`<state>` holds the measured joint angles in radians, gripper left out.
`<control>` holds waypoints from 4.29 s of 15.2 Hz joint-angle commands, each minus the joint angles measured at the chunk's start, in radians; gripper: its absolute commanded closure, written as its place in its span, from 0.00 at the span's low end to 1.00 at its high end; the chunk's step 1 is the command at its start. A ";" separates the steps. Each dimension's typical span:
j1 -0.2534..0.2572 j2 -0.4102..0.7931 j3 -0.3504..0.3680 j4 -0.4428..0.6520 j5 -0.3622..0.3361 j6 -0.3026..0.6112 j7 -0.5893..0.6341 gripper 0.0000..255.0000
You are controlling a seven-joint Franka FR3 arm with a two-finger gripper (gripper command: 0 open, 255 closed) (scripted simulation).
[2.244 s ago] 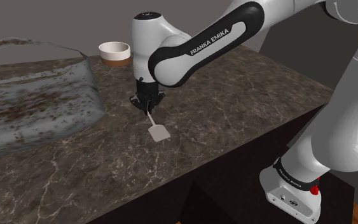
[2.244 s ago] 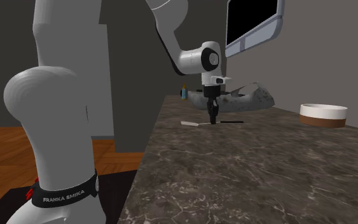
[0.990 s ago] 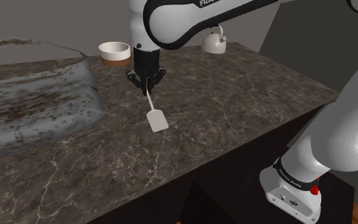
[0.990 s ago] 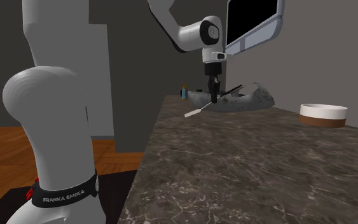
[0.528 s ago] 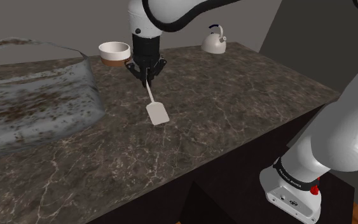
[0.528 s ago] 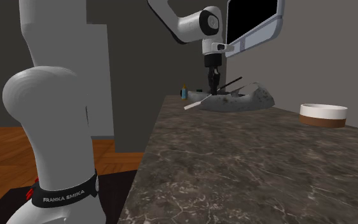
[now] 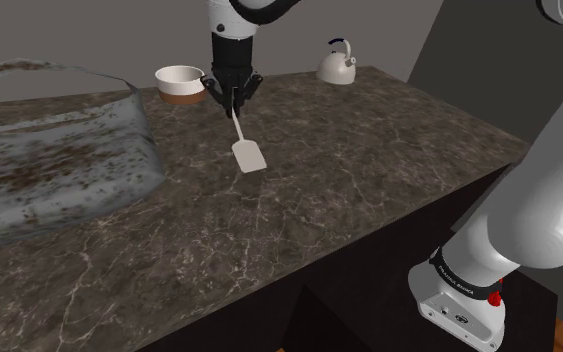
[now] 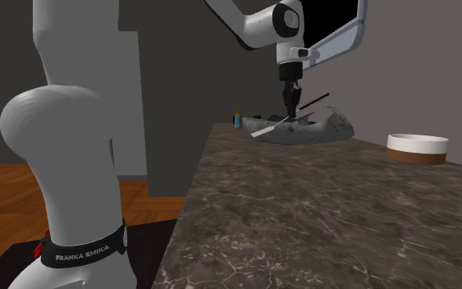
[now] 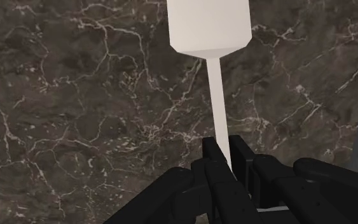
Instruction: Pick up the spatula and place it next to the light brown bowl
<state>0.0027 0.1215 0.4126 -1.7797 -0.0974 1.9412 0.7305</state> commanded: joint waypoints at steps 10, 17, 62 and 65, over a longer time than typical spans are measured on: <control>-0.071 0.262 -0.080 0.356 -0.064 -0.098 -0.167 1.00; -0.077 0.527 -0.124 0.774 -0.105 -0.248 -0.274 1.00; -0.110 0.620 -0.141 0.632 -0.123 -0.015 -0.285 0.00; -0.108 0.605 -0.138 0.666 -0.118 -0.064 -0.289 0.00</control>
<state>-0.1045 0.7295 0.2740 -1.1231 -0.2171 1.8911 0.4444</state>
